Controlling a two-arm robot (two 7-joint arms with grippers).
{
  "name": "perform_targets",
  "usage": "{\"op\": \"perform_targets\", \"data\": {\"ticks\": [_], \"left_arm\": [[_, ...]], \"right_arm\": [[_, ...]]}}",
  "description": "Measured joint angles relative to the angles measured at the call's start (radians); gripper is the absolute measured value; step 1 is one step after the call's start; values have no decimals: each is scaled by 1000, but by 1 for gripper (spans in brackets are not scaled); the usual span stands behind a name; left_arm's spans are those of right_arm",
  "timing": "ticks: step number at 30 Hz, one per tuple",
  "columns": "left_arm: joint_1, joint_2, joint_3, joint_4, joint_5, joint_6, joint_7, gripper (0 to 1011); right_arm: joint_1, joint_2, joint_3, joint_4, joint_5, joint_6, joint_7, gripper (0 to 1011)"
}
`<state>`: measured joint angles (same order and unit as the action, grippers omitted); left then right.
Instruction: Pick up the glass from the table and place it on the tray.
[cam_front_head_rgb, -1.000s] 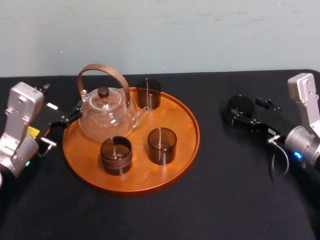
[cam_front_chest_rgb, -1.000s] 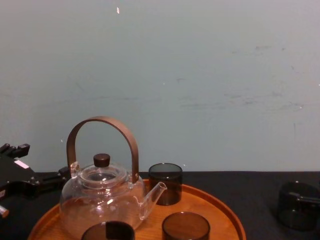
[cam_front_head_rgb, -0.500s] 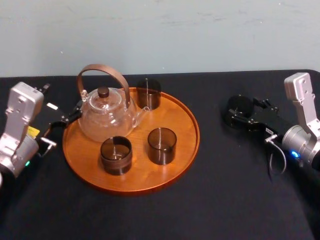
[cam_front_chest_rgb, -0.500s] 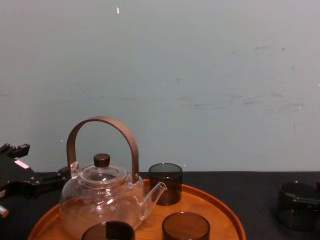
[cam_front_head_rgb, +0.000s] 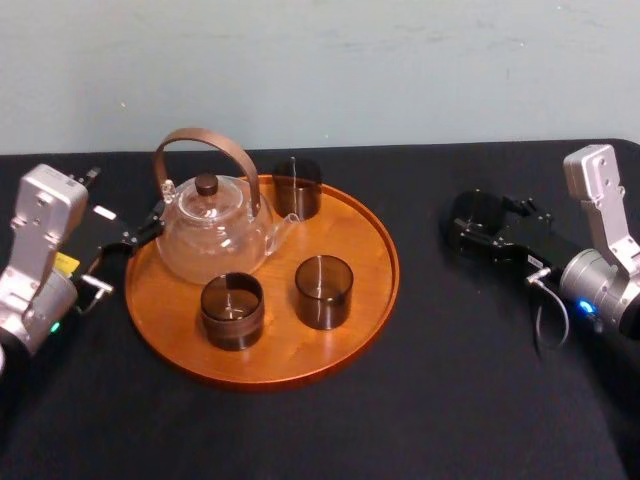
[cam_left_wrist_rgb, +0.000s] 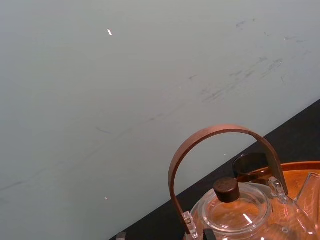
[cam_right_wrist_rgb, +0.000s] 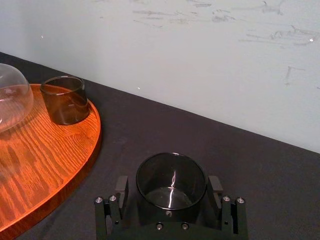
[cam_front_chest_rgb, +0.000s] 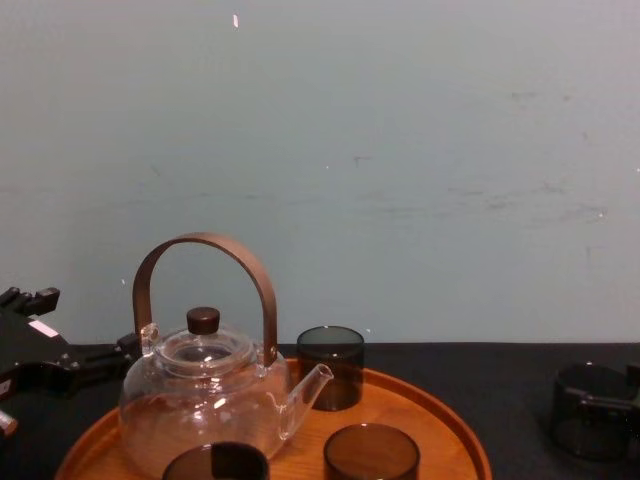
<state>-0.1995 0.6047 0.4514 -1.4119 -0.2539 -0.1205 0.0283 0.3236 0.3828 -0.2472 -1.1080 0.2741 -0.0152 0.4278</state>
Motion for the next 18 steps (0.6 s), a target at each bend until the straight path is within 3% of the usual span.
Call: {"op": "perform_targets", "data": {"ticks": [18], "left_arm": [[0, 0, 0, 0, 0, 0, 0, 1001]], "right_arm": [[11, -8, -4, 15, -6, -5, 0, 1002]]}}
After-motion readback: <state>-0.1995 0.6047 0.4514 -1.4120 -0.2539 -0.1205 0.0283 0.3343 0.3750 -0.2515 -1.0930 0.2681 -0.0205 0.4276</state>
